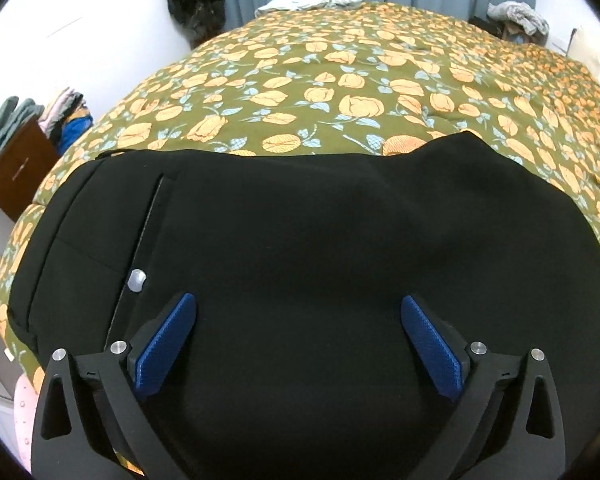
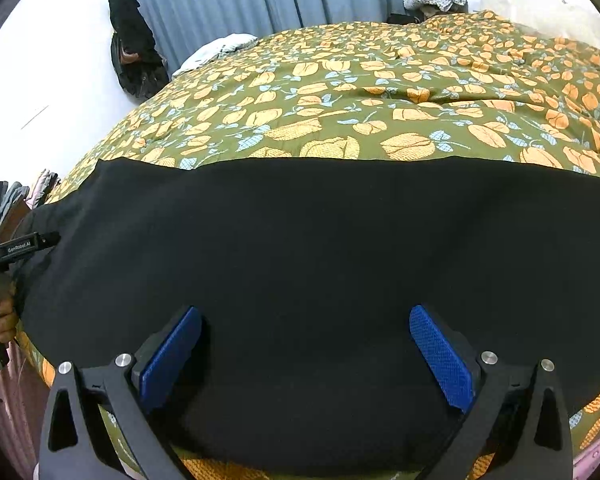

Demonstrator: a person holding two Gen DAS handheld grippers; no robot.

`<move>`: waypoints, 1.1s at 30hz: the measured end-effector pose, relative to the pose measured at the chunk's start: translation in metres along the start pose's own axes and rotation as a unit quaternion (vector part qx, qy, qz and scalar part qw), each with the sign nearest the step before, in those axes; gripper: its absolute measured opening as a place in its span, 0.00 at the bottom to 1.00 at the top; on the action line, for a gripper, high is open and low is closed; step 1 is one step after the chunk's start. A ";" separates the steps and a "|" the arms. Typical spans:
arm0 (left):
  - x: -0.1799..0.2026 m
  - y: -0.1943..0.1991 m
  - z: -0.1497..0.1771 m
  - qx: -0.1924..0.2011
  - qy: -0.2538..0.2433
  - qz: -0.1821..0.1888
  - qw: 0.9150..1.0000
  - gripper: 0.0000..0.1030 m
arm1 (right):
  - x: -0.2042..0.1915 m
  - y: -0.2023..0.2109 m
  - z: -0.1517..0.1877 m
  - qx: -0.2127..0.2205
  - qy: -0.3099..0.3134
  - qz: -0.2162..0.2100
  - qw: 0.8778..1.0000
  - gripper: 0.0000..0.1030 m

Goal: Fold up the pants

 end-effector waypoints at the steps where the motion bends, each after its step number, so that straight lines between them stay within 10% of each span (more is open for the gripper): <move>1: 0.000 0.000 0.001 0.001 -0.001 -0.001 1.000 0.99 | 0.000 0.000 0.000 0.001 0.000 0.000 1.000 1.00; 18: 0.001 0.001 0.003 0.008 -0.006 -0.001 1.000 0.99 | 0.026 0.027 -0.037 0.007 -0.066 -0.022 0.998 1.00; 29: -0.001 0.003 -0.001 -0.014 -0.005 0.006 1.000 0.99 | 0.291 0.102 -0.142 0.007 -0.153 0.097 0.984 1.00; 33: -0.005 0.010 -0.002 -0.027 0.013 0.014 0.999 0.99 | 0.346 0.106 -0.129 -0.051 -0.195 0.061 0.978 0.93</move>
Point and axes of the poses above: each gripper's, at about its wrist camera, not at the fingertips, and y roughly against the way its jaws point, x to its right, z to its underside, the point moved 4 cm from there along -y, roughly the way its jaws point, and after that the axes turned 12 degrees about x, right-handed, at the moved point
